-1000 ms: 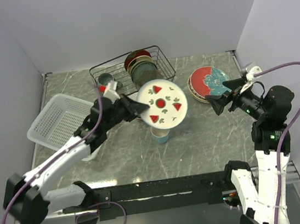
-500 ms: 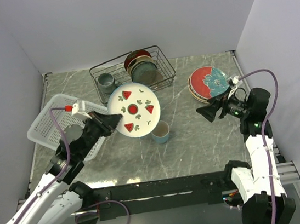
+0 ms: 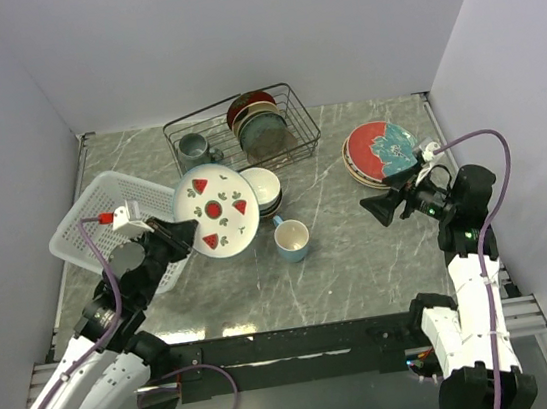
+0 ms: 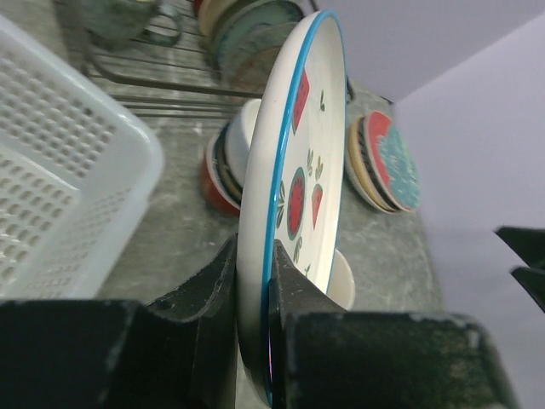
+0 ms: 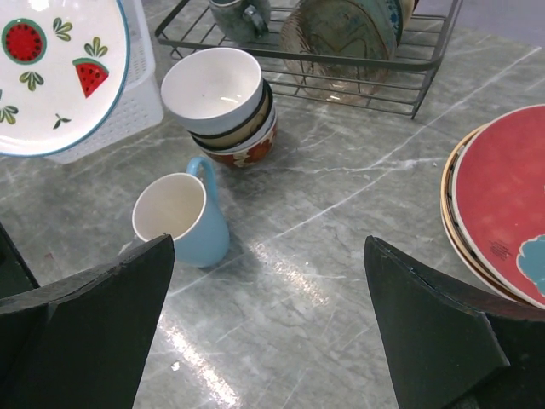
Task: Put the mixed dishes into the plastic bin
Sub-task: Place the plate in the plastic bin.
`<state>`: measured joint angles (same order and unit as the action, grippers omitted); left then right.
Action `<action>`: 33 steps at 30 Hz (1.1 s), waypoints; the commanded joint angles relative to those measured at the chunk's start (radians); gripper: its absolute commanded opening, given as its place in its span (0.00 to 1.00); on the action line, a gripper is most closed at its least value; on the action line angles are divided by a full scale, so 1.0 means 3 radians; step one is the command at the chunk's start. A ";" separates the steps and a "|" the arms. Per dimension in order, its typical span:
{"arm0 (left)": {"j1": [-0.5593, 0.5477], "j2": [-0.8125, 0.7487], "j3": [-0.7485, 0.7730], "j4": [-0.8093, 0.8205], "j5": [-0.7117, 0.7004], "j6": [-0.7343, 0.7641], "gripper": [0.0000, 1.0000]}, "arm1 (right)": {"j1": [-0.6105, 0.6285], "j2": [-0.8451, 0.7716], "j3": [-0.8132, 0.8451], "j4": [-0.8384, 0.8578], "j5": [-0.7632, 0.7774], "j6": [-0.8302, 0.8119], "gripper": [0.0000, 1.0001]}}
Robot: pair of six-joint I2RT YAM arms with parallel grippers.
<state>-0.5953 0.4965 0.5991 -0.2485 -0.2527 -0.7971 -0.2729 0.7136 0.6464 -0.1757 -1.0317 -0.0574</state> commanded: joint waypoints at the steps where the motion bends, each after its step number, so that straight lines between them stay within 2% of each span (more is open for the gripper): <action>1: 0.0240 0.0002 0.0197 0.0506 -0.0186 0.0034 0.01 | -0.0016 -0.0042 0.0085 0.0003 0.0085 -0.0126 1.00; 8: 0.1145 0.0293 0.0207 0.0803 0.0764 -0.0196 0.01 | -0.0016 -0.0021 0.0105 -0.0043 0.0131 -0.0151 1.00; 9: 0.1384 0.0318 0.0212 0.0924 0.0983 -0.0227 0.01 | -0.0016 -0.0016 0.0105 -0.0053 0.0136 -0.0156 1.00; 11: 0.1630 0.0385 0.0232 0.0987 0.1260 -0.0349 0.01 | -0.0016 -0.0011 0.0110 -0.0059 0.0141 -0.0156 1.00; 12: 0.1895 0.0416 0.0242 0.1012 0.1378 -0.0400 0.01 | -0.0016 -0.0006 0.0110 -0.0059 0.0141 -0.0156 1.00; 13: 0.2034 0.0441 0.0232 0.1099 0.1693 -0.0517 0.01 | -0.0016 -0.0001 0.0116 -0.0069 0.0146 -0.0156 1.00; 16: 0.2597 0.0569 0.0126 0.1415 0.2246 -0.0874 0.01 | -0.0016 0.0014 0.0126 -0.0084 0.0151 -0.0156 1.00; 18: 0.2923 0.0681 0.0038 0.1615 0.2473 -0.1080 0.01 | -0.0016 0.0030 0.0131 -0.0099 0.0151 -0.0161 1.00; 20: 0.3088 0.0773 -0.0110 0.1916 0.2712 -0.1392 0.01 | -0.0016 0.0030 0.0131 -0.0100 0.0161 -0.0161 1.00; 26: 0.3467 0.0738 -0.0503 0.2153 0.2745 -0.1863 0.01 | -0.0016 0.0035 0.0136 -0.0110 0.0161 -0.0167 1.00; 29: 0.3620 0.0657 -0.0647 0.2102 0.2673 -0.1930 0.01 | -0.0016 0.0060 0.0141 -0.0120 0.0156 -0.0167 1.00; 33: 0.3779 0.0590 -0.0693 0.1770 0.2429 -0.1843 0.01 | -0.0016 0.0076 0.0151 -0.0140 0.0146 -0.0167 1.00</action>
<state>0.4969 0.7349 0.3641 0.1818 0.4969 -1.2869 -0.2729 0.7322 0.6491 -0.2260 -0.9867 -0.0952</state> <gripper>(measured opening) 0.179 0.997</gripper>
